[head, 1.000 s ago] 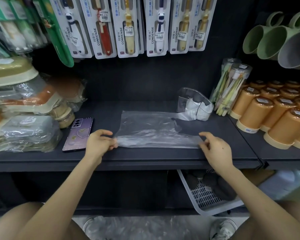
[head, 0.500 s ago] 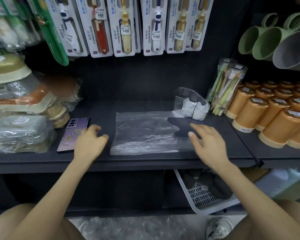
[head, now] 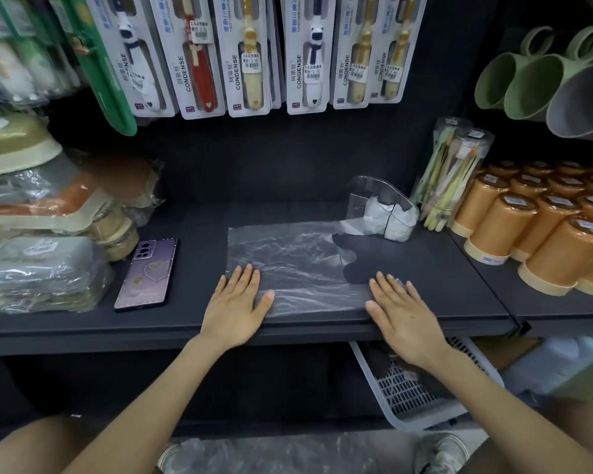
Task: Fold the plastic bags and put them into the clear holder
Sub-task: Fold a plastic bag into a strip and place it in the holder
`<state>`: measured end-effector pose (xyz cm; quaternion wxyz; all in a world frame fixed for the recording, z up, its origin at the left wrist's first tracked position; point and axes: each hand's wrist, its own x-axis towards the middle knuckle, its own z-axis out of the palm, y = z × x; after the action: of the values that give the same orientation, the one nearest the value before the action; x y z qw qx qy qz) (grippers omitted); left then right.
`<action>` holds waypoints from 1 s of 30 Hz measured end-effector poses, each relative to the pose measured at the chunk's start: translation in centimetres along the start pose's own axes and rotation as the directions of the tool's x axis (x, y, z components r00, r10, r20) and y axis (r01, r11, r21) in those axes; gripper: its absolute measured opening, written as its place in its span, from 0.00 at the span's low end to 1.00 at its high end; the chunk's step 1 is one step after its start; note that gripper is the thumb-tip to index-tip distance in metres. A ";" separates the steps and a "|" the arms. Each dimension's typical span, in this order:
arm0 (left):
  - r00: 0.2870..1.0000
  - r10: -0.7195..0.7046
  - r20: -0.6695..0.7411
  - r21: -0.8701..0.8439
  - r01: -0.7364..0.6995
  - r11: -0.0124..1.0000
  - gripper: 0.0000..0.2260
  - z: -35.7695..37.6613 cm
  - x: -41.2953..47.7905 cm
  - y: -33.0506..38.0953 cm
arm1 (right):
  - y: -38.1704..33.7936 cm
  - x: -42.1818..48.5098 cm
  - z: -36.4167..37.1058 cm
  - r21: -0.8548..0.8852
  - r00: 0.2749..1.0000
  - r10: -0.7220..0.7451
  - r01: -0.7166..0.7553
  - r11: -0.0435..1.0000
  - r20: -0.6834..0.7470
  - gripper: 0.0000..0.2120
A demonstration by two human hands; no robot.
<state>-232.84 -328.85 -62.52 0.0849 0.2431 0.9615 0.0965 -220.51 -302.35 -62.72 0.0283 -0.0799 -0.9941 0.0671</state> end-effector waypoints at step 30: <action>0.998 -0.047 -0.039 0.096 0.051 0.994 0.29 -1.3 11.2 -3.7 | -10.9 18.9 2.3 0.011 0.976 -0.165 0.165 0.986 0.139 0.28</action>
<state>-244.50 -326.76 -63.43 0.0577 0.2216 0.9721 0.0519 -240.99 -310.25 -62.68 -0.0358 0.0078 -0.9969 0.0696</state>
